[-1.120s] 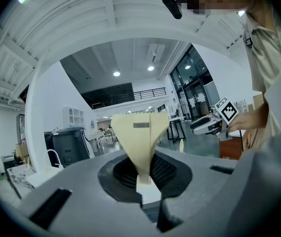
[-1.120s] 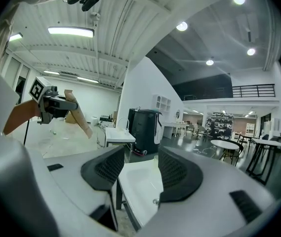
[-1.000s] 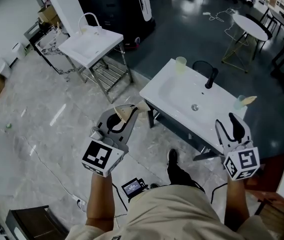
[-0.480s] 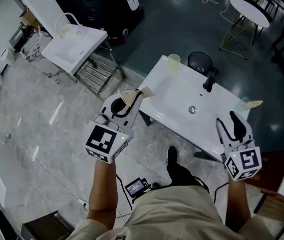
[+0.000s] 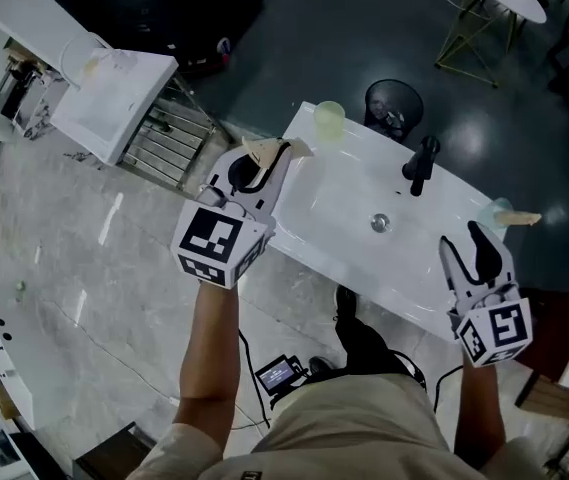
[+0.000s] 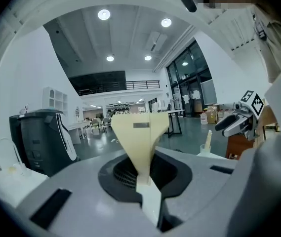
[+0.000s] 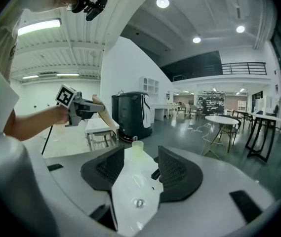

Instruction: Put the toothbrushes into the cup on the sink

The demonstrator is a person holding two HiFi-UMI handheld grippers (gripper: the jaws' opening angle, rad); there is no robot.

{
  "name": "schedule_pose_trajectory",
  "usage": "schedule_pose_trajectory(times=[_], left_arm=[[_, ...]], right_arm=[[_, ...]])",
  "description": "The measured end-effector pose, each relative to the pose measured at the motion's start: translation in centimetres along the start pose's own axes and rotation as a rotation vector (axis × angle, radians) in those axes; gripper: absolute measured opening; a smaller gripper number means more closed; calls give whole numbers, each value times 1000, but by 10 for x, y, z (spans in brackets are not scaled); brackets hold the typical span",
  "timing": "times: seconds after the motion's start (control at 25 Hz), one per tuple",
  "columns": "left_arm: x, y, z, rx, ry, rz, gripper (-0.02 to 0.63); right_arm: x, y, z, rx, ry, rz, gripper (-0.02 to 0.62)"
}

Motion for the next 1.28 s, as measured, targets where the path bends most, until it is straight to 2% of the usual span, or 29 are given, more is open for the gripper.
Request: schedule_pose_trajectory(times=[0.28,0.56,0.84,1.0,1.28], left_arm=[[22,24,97,19,42,-14,32],[59,41,165,18,101,-52,32],[91,43,210,12,145,-82,32],[104,43,231,1,167,-72,32],[130,42,251,3,213,-81,32]], right_arm=[[29,-39,45,-1,62,52,213],[48,-60,75,-15,92,87,213],[75,-77,95,-33,124,122,213],[88,-84,104,-43,139,138,213],[98,-90,113,-45,160,155,213]])
Point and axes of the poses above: the fingertips, and each gripper's own axes: z forward along the fingers, y to its left, x out of its underside, the point moved 7 cm from there along -z, backward along the fingers, and after that the axes turned 7 degrees about y, right-handed, at the moved point
